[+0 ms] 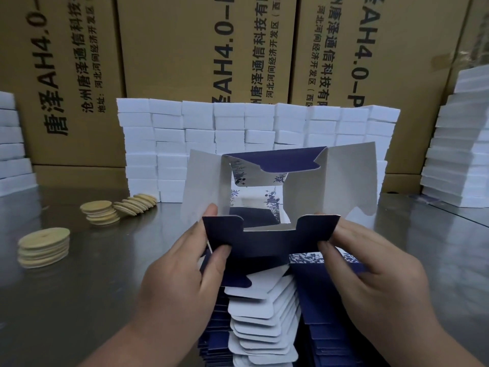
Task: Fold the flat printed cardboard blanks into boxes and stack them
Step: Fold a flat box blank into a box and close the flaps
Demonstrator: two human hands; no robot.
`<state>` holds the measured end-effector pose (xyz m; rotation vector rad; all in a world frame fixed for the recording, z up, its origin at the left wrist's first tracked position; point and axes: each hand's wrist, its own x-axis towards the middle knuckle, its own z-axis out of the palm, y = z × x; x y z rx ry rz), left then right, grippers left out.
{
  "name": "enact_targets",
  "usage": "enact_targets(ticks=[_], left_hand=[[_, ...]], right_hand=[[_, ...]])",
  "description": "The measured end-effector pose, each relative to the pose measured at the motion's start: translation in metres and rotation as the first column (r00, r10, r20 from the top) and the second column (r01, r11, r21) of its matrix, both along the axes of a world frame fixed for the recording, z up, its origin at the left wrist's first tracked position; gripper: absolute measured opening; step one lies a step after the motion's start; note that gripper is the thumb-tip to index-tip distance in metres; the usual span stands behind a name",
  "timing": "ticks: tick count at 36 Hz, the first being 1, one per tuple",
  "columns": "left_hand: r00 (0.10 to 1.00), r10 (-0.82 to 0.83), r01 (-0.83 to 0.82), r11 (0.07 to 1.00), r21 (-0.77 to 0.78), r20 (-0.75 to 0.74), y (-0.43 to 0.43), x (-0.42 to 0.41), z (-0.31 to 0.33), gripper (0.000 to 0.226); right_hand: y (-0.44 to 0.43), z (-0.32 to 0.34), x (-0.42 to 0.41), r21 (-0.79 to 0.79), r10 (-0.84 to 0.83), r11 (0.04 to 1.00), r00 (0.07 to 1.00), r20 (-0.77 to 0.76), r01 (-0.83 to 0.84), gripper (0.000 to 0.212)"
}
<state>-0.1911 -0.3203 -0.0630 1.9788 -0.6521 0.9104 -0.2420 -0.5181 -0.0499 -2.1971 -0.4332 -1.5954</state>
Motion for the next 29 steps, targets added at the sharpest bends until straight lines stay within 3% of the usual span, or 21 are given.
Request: enact_targets(ticks=[3, 6, 8, 14, 18, 25, 29], left_hand=[[0.999, 0.038, -0.038, 0.999, -0.001, 0.005, 0.002, 0.0, -0.002, 0.053], [0.997, 0.075, -0.075, 0.997, 0.0, -0.023, 0.002, -0.001, -0.001, 0.064], [0.996, 0.083, -0.082, 0.997, 0.009, -0.042, 0.002, -0.003, 0.0, 0.068], [0.988, 0.135, -0.136, 0.991, -0.007, -0.069, -0.001, -0.007, 0.004, 0.098], [0.991, 0.128, -0.128, 0.992, -0.002, -0.036, -0.001, -0.008, 0.004, 0.099], [0.994, 0.1, -0.099, 0.995, -0.034, 0.05, 0.0, -0.003, 0.0, 0.095], [0.997, 0.07, -0.069, 0.997, -0.02, 0.027, 0.002, 0.001, -0.003, 0.062]], right_hand=[[0.001, 0.0, -0.001, 0.02, -0.009, 1.0, 0.999, -0.032, 0.009, 0.029], [0.004, -0.005, -0.002, 0.181, 0.074, 0.982, 0.993, -0.093, -0.056, 0.065], [0.006, -0.007, -0.004, 0.194, 0.093, 0.979, 0.988, -0.125, -0.067, 0.081], [-0.001, -0.011, -0.002, 0.182, 0.088, 0.982, 0.977, -0.196, -0.052, 0.099], [0.001, -0.01, -0.001, 0.158, 0.102, 0.985, 0.976, -0.193, -0.071, 0.08], [0.0, -0.016, 0.002, 0.16, 0.134, 0.981, 0.975, -0.179, -0.106, 0.073], [0.001, -0.016, 0.003, 0.132, 0.1, 0.988, 0.98, -0.173, -0.077, 0.078]])
